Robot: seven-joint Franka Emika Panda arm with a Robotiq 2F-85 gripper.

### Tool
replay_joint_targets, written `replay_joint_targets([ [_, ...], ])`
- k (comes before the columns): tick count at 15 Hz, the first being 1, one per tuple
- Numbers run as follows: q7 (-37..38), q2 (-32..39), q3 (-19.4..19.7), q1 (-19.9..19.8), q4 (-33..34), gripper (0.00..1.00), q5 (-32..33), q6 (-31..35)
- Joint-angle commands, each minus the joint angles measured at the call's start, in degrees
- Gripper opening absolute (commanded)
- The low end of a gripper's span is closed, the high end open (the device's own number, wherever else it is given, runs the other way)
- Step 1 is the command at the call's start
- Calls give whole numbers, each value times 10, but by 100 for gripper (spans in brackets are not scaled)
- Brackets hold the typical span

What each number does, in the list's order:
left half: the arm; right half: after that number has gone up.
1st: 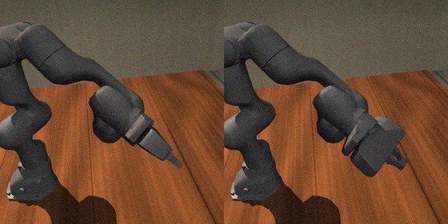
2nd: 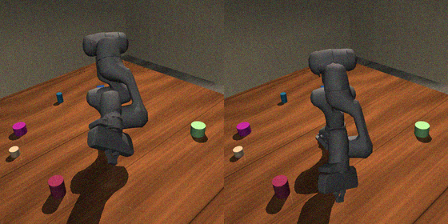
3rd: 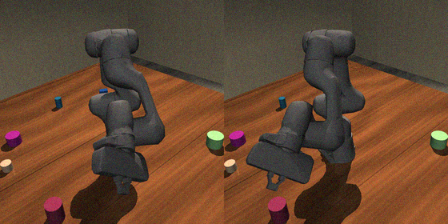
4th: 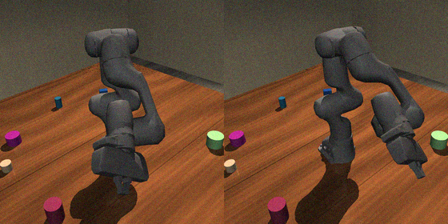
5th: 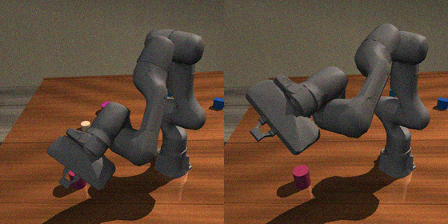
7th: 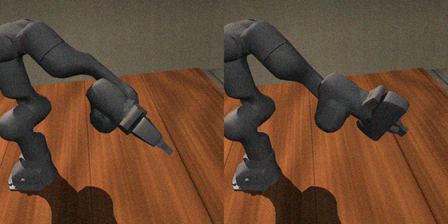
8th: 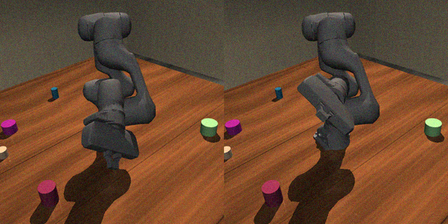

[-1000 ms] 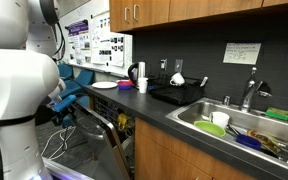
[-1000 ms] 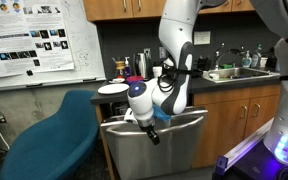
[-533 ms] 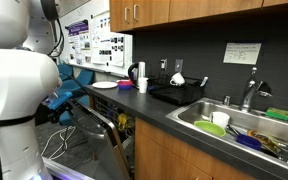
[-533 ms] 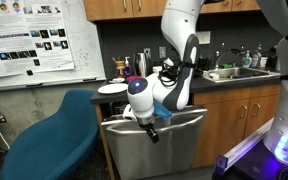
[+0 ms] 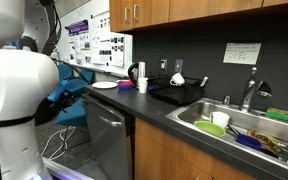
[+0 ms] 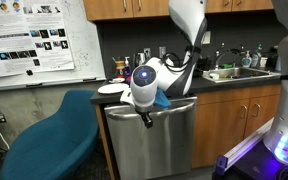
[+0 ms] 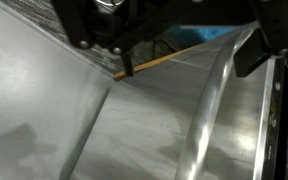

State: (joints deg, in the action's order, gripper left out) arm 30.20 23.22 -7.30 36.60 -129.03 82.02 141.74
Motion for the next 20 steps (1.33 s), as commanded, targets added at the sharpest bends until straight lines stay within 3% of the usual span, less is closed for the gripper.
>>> replay_joint_targets([
  [1, 14, -27, -47, -49, -28, 100, 10, -17],
  [5, -10, -38, -96, -104, -54, 100, -27, 43],
  [7, -54, -48, -118, -129, -73, 100, -81, 88],
  [11, -194, -103, -161, -167, -142, 100, -247, 180],
  [14, -293, -163, -186, -171, -190, 100, -371, 193],
  [16, -348, -210, -224, -193, -221, 100, -454, 192],
  [19, -429, -269, -257, -201, -256, 100, -612, 180],
  [20, -469, -246, -267, -205, -253, 100, -663, 178],
])
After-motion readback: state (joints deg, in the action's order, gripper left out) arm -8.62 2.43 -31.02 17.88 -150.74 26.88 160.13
